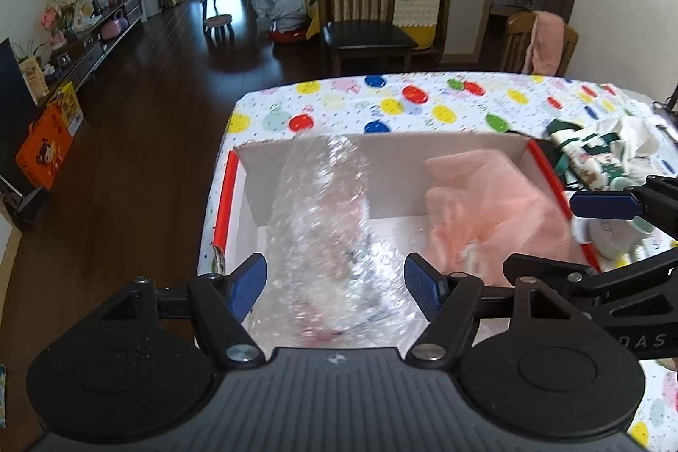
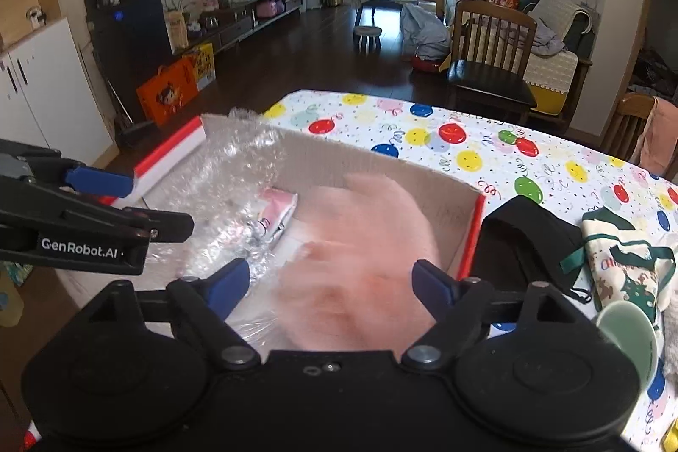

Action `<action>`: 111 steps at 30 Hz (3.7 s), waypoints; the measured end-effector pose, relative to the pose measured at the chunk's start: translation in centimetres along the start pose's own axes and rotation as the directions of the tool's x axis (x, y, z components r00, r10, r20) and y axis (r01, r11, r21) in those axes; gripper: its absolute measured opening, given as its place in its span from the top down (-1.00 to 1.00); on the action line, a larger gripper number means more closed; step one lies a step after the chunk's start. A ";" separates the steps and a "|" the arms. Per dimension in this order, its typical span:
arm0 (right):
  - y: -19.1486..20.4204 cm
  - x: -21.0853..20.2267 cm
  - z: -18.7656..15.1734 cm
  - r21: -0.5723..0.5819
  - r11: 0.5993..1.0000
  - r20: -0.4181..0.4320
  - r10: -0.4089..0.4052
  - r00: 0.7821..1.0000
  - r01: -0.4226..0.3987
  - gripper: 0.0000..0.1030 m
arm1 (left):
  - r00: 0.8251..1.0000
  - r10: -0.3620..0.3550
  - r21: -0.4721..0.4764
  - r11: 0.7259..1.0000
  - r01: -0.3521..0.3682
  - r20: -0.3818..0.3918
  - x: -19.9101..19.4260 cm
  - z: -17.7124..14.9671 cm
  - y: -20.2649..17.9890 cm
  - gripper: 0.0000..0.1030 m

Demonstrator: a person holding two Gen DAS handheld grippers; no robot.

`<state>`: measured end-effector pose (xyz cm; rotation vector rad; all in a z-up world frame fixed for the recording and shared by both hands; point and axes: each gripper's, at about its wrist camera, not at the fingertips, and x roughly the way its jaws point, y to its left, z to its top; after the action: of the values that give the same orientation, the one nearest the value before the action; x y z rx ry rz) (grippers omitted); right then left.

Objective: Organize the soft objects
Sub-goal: 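Open both tools to release the bubble wrap and puff into the box, then move both tools back over the table toward the black mask and yellow cloth, then grasp the black face mask with the left tool while the right tool grasps the yellow cloth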

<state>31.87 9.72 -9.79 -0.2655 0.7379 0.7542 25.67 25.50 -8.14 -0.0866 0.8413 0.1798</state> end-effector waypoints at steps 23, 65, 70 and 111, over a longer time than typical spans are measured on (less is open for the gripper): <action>-4.0 -12.6 -1.8 0.062 0.995 0.200 0.064 0.978 -0.078 -0.95 | 0.980 -0.149 0.056 0.988 0.143 0.132 -8.2 -0.2 -7.0 -0.57; -28.0 -18.3 -16.8 0.225 0.968 0.038 -0.121 0.992 0.110 -0.99 | 0.969 -0.231 -0.019 0.973 0.230 -0.086 8.6 11.9 -23.6 -1.00; -29.7 -16.5 -17.4 0.226 0.966 -0.012 -0.130 0.991 0.129 -0.99 | 0.972 -0.188 -0.034 0.982 0.185 -0.139 13.2 14.1 -23.9 -1.00; -34.2 -5.3 -19.2 0.076 0.984 -0.205 -0.144 0.968 0.162 -0.39 | 0.963 0.003 -0.234 0.970 -0.068 -0.269 27.2 11.9 -23.2 -0.62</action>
<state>43.48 -26.42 -21.20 -0.3133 0.9286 0.5497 56.59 7.89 -20.50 -0.3303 1.0883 0.3095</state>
